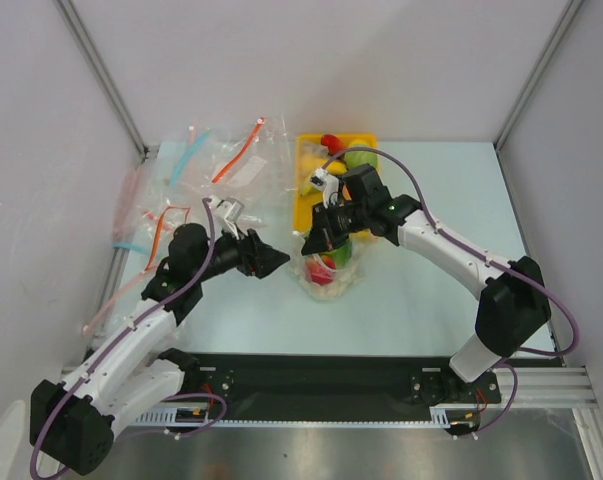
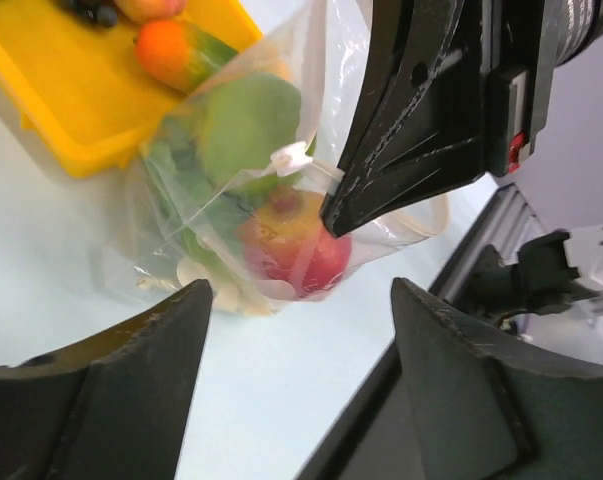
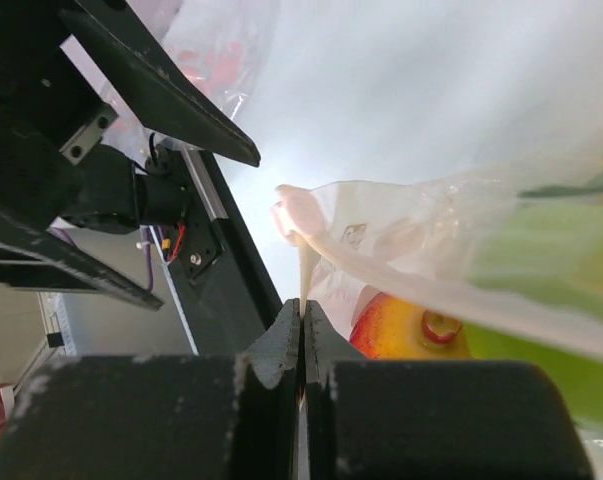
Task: Place the food in the zip-top bag and seal the zipper
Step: Adjust the zipper food storage bag at the center of the board, then zip the zipper food storage bag at the center of the board.
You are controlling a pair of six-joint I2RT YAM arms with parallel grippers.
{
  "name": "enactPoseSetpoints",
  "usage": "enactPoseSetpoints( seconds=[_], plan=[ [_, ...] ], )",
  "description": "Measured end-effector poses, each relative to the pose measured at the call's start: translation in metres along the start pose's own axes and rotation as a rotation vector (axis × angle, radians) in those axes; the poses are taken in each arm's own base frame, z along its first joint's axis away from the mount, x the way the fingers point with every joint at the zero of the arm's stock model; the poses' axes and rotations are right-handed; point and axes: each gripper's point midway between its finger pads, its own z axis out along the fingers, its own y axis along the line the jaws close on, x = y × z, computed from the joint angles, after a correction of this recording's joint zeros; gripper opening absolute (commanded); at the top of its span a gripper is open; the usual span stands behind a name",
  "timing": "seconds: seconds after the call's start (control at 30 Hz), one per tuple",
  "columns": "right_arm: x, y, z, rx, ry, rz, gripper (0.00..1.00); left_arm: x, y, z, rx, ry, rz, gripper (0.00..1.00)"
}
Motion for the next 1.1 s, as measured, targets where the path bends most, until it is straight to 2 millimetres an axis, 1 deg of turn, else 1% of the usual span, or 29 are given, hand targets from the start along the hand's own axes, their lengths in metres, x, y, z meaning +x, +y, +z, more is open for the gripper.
enactPoseSetpoints(
  seconds=[0.07,0.1,0.17,0.27,0.33,0.4,0.57,0.8,0.97,1.1],
  plan=[
    [-0.005,0.001,-0.002,-0.009,-0.014,0.0,0.0,-0.004,0.002,0.002,0.007,-0.025,0.053,0.68],
    [-0.006,0.001,-0.002,-0.015,-0.017,-0.001,0.0,-0.006,0.002,0.003,0.012,-0.034,0.079,0.63],
    [-0.008,0.004,-0.002,-0.027,-0.018,-0.005,0.0,-0.012,0.004,0.008,0.022,-0.054,0.139,0.6],
    [-0.008,0.004,-0.001,-0.037,-0.016,-0.006,0.0,-0.01,0.013,0.017,0.019,-0.04,0.192,0.56],
    [-0.007,0.005,-0.001,-0.041,-0.013,-0.006,0.0,-0.005,0.019,0.024,0.021,-0.021,0.221,0.57],
    [-0.007,0.005,-0.001,-0.042,-0.011,-0.008,0.0,0.0,0.023,0.028,0.033,0.0,0.247,0.6],
    [-0.007,0.005,-0.002,-0.04,-0.007,-0.027,0.0,0.003,0.026,0.037,0.07,0.021,0.317,0.62],
    [-0.006,0.005,-0.004,-0.038,0.005,-0.044,0.0,0.002,0.027,0.045,0.127,0.02,0.371,0.63],
    [-0.003,0.004,-0.004,-0.037,0.014,-0.048,0.0,0.002,0.023,0.047,0.199,0.02,0.396,0.63],
    [0.0,0.003,-0.005,-0.034,0.026,-0.054,0.0,0.007,0.021,0.051,0.269,0.05,0.391,0.63]
  ],
)
